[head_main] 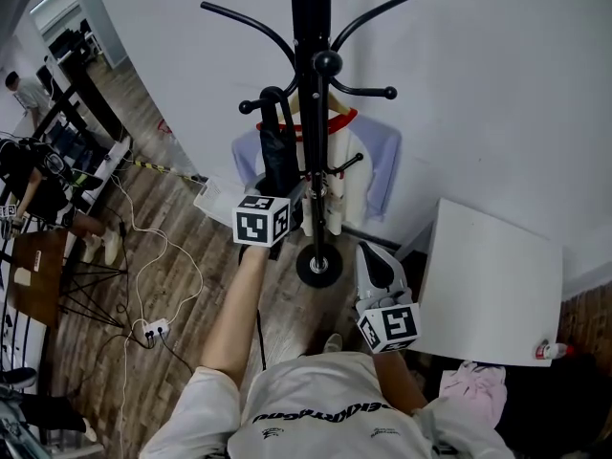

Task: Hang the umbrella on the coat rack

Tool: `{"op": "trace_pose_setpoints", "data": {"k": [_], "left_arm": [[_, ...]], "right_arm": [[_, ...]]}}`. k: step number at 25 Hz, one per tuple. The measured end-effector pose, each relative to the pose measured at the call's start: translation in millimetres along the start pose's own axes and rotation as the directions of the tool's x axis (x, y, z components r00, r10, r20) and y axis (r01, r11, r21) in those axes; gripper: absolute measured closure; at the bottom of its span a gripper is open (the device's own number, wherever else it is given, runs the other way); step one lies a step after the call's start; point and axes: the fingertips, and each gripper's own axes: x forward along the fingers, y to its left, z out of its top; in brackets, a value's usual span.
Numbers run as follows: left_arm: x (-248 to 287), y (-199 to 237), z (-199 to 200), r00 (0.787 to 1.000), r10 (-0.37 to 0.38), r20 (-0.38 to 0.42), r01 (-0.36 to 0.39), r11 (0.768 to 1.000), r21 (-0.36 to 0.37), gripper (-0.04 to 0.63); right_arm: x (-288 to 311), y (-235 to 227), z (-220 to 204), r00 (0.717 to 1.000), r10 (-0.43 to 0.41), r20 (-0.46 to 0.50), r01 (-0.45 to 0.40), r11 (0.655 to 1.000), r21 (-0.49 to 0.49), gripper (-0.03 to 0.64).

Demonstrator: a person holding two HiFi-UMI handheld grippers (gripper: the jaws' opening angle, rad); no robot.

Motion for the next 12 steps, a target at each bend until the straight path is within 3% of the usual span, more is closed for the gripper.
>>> {"op": "trace_pose_setpoints", "data": {"k": [7, 12], "left_arm": [[14, 4, 3, 0.996, -0.004, 0.086, 0.004, 1.0, 0.002, 0.328], [21, 1, 5, 0.997, -0.016, 0.08, 0.017, 1.0, -0.007, 0.328]], "right_arm": [[-4, -9, -3, 1.0, -0.02, -0.002, 0.02, 1.0, 0.01, 0.617], [-6, -8, -3, 1.0, -0.02, -0.003, 0.02, 1.0, 0.013, 0.617]]}}
